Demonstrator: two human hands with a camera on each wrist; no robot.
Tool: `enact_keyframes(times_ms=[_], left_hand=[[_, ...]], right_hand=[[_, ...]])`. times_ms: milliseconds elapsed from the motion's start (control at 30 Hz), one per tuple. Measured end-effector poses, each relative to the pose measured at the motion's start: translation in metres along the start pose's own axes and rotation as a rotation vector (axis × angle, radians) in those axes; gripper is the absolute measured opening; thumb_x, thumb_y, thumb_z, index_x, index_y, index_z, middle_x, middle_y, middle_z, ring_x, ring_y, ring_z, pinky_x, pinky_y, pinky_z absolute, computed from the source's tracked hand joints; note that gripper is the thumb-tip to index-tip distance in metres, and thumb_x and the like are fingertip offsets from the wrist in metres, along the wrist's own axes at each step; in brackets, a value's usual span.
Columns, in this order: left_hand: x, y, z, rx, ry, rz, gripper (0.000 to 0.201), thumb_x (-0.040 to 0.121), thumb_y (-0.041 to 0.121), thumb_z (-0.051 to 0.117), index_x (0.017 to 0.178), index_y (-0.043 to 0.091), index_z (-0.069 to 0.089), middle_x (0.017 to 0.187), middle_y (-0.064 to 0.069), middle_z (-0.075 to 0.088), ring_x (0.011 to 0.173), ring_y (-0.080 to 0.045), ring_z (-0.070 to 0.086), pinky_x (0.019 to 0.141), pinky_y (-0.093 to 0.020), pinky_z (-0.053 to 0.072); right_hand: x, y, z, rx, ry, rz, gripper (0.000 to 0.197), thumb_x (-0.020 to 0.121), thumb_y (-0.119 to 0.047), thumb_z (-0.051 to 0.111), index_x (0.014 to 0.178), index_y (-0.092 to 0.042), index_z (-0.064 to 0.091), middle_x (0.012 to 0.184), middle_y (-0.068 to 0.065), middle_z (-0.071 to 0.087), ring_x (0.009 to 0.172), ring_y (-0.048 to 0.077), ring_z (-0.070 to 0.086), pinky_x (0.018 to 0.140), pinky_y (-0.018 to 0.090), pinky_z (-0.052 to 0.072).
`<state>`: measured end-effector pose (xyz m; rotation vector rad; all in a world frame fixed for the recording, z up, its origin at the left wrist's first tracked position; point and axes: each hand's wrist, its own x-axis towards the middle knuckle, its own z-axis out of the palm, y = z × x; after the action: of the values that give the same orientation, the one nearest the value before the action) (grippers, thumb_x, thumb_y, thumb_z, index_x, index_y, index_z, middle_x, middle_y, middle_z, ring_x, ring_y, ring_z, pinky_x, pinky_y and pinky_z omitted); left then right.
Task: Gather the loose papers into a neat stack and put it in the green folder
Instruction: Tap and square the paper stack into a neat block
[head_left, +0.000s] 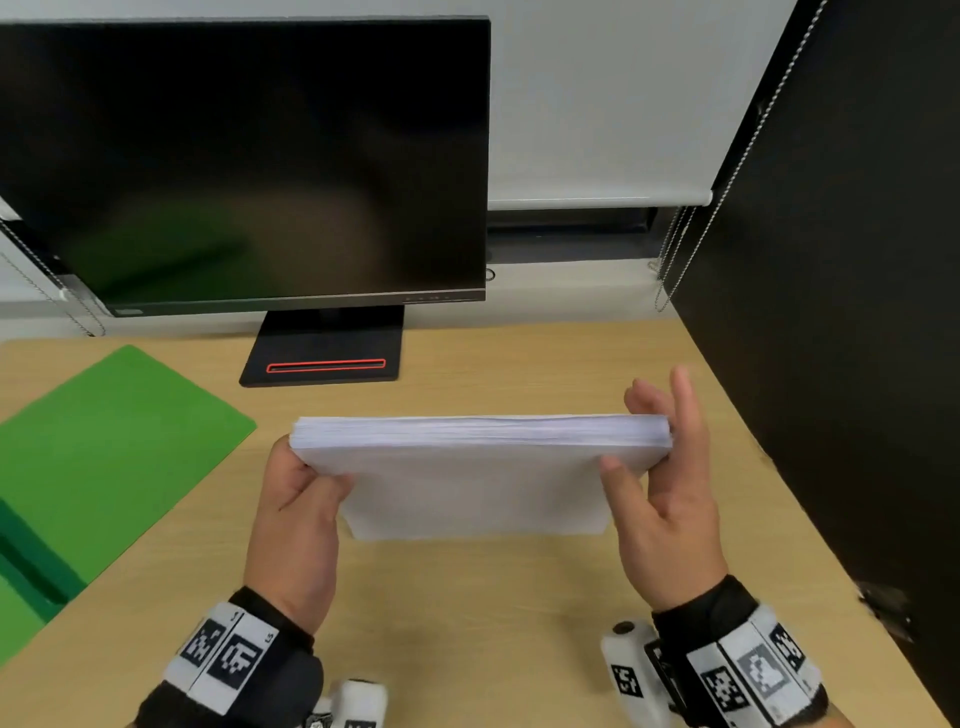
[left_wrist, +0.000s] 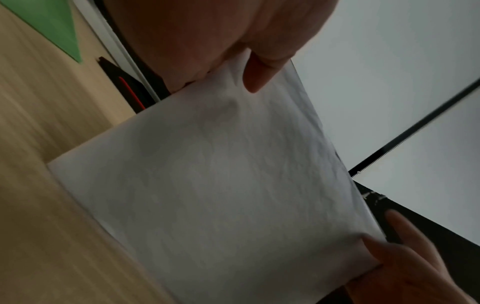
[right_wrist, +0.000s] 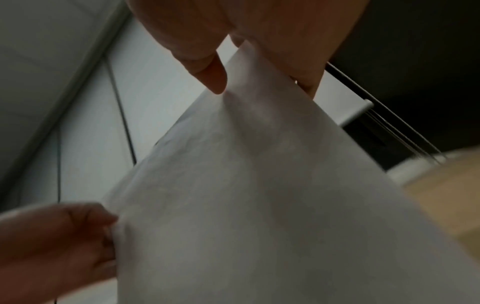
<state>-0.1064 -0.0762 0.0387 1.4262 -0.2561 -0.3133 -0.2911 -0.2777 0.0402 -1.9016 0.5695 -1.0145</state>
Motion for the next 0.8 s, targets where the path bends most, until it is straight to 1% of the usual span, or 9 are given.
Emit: enact_keyframes(times_ms=[100,167,267,333,433,533,600,700,800], left_hand=[[-0.006,0.004,0.004,0.076,0.024,0.06,0.041,0.09,-0.001,0.056,0.117,0.029,0.058,0.102,0.015,0.068,0.094,-0.002,0.061,0.089,-0.029,0.045],[-0.01,0.006,0.006,0.129,0.057,0.117,0.049,0.094,0.0,0.056,0.124,0.038,0.05,0.116,0.008,0.064,0.102,-0.005,0.06,0.093,-0.027,0.046],[-0.013,0.006,0.002,0.212,0.042,0.296,0.067,0.089,0.013,0.057,0.132,0.059,0.037,0.14,0.003,0.052,0.118,-0.011,0.055,0.1,-0.026,0.045],[-0.012,0.004,-0.002,0.397,0.01,0.429,0.067,0.09,0.019,0.055,0.138,0.06,0.033,0.144,0.002,0.046,0.13,-0.018,0.05,0.109,-0.035,0.04],[-0.01,0.002,-0.006,0.519,-0.011,0.495,0.052,0.09,0.026,0.052,0.134,0.051,0.044,0.14,-0.008,0.046,0.132,-0.011,0.044,0.11,-0.02,0.035],[-0.012,0.002,-0.005,0.502,-0.022,0.48,0.047,0.089,0.028,0.052,0.131,0.048,0.049,0.138,-0.007,0.047,0.13,-0.004,0.044,0.109,-0.013,0.033],[-0.012,0.002,-0.005,0.509,-0.03,0.462,0.049,0.089,0.022,0.055,0.129,0.048,0.05,0.133,-0.004,0.049,0.125,0.005,0.044,0.104,-0.005,0.031],[-0.013,0.004,-0.005,0.505,-0.024,0.441,0.049,0.088,0.022,0.056,0.127,0.05,0.05,0.125,0.007,0.05,0.123,0.006,0.045,0.105,-0.011,0.034],[-0.013,0.003,-0.007,0.41,-0.011,0.361,0.049,0.084,0.035,0.055,0.127,0.056,0.048,0.125,0.014,0.055,0.12,-0.014,0.053,0.108,-0.036,0.041]], right_hand=[[0.0,0.006,0.003,-0.147,-0.009,-0.124,0.06,0.094,-0.009,0.057,0.149,-0.026,0.041,0.149,0.013,0.043,0.143,0.006,0.037,0.111,0.009,0.029],[0.0,0.01,0.004,-0.157,-0.002,-0.113,0.054,0.095,-0.011,0.057,0.146,-0.025,0.046,0.149,0.014,0.043,0.143,0.004,0.035,0.111,0.006,0.027],[-0.001,0.011,0.005,-0.17,-0.016,-0.096,0.058,0.095,-0.011,0.057,0.149,-0.028,0.041,0.148,0.014,0.044,0.142,0.017,0.04,0.112,0.008,0.028],[0.0,0.009,0.005,-0.181,-0.013,-0.103,0.059,0.095,-0.012,0.057,0.149,-0.028,0.04,0.147,0.016,0.045,0.142,0.015,0.039,0.111,0.006,0.027],[0.001,0.006,0.005,-0.192,-0.012,-0.114,0.057,0.097,-0.01,0.058,0.149,-0.026,0.042,0.146,0.014,0.045,0.139,0.018,0.044,0.11,0.009,0.031],[-0.001,0.002,0.005,-0.191,-0.016,-0.098,0.052,0.096,-0.008,0.061,0.144,-0.026,0.049,0.137,0.009,0.046,0.124,-0.014,0.042,0.096,-0.002,0.031],[0.0,0.001,0.005,-0.207,-0.014,-0.078,0.052,0.095,-0.005,0.063,0.143,-0.021,0.051,0.127,0.006,0.047,0.103,-0.02,0.045,0.086,-0.005,0.034],[0.002,-0.007,0.005,-0.183,-0.018,0.005,0.045,0.097,-0.021,0.063,0.141,-0.025,0.054,0.116,0.003,0.051,0.088,-0.006,0.051,0.079,-0.004,0.037],[0.008,-0.022,0.004,-0.034,0.004,0.169,0.053,0.087,-0.053,0.058,0.138,-0.036,0.055,0.12,-0.017,0.056,0.107,-0.011,0.052,0.09,0.003,0.038]])
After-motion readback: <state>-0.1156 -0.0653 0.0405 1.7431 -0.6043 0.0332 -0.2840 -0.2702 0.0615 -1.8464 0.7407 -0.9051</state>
